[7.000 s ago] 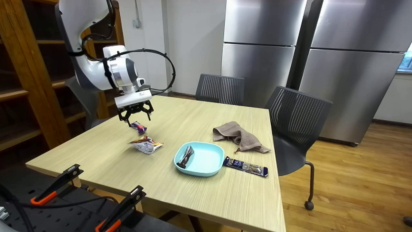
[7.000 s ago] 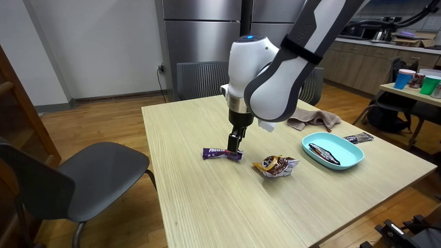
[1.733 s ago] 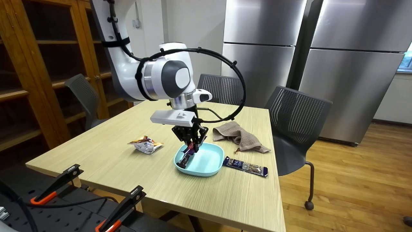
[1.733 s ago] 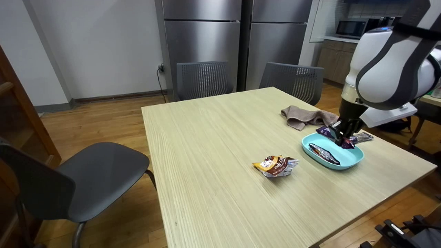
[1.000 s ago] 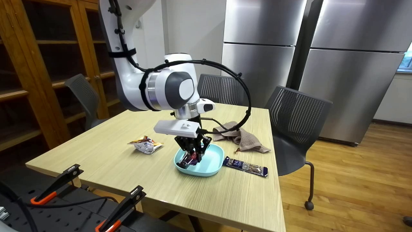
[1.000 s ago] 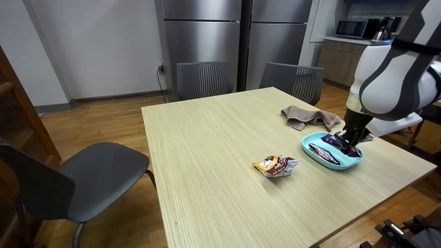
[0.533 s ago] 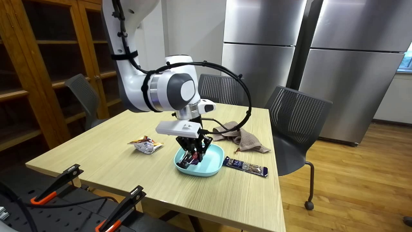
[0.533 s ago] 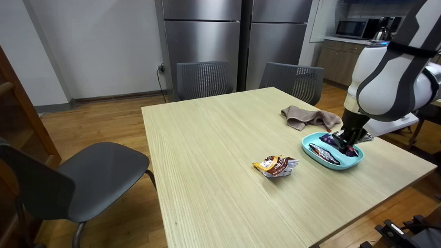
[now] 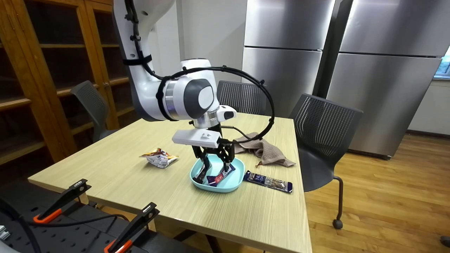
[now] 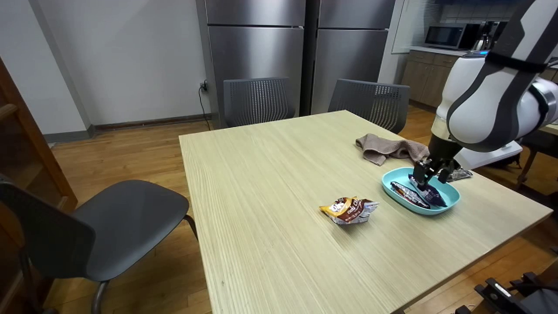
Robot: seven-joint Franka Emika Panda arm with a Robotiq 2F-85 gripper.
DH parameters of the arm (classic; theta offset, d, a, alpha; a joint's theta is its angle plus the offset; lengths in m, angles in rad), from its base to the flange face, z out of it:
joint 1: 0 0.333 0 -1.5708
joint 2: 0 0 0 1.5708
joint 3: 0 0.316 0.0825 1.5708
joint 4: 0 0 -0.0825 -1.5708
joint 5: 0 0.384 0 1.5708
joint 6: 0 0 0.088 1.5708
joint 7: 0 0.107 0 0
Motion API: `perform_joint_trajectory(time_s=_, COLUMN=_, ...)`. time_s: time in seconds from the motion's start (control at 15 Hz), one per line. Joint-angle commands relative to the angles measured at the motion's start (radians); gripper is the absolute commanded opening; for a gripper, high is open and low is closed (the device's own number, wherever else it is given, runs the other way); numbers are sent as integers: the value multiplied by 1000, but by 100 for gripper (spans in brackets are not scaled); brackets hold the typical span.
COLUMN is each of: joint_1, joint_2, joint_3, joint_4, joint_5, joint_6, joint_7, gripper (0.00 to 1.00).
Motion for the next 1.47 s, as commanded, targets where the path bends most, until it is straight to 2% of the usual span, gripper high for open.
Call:
perform_joint_trajectory(time_s=0.0, joint_1=7, joint_2=-43, joint_3=-9, joint_4=-21, joint_5=41, joint_6=5, joint_7=-24, gripper=100)
perform_joint_trajectory(time_s=0.13, joint_1=41, joint_2=-41, joint_3=-57, joint_4=-12, joint_5=71, joint_6=14, joint_7=19, gripper=100)
perform_joint_trajectory(time_s=0.2, joint_1=5, joint_2=-51, joint_3=-35, joint_4=-8, joint_5=96, joint_6=2, joint_7=15, gripper=100)
perform_joint_trajectory(time_s=0.53, joint_1=-80, joint_2=-67, joint_3=-2, joint_4=20, joint_5=243, joint_6=-21, joint_7=58, gripper=100)
perform_joint_trajectory(time_s=0.73, joint_1=-95, joint_2=-67, joint_3=-7, joint_4=34, joint_5=324, joint_6=-39, joint_7=109, gripper=100)
perform_joint_trajectory(time_s=0.87, joint_1=-34, joint_2=-51, joint_3=-65, joint_4=31, joint_5=329, joint_6=-4, joint_7=133, gripper=100)
perform_joint_trajectory(time_s=0.93, joint_1=-70, joint_2=-43, joint_3=-38, joint_4=32, joint_5=312, joint_6=-2, joint_7=95, gripper=100)
perform_joint_trajectory(time_s=1.4, joint_1=-49, joint_2=-36, joint_3=-49, joint_4=45, joint_5=332, joint_6=-9, joint_7=141, gripper=100)
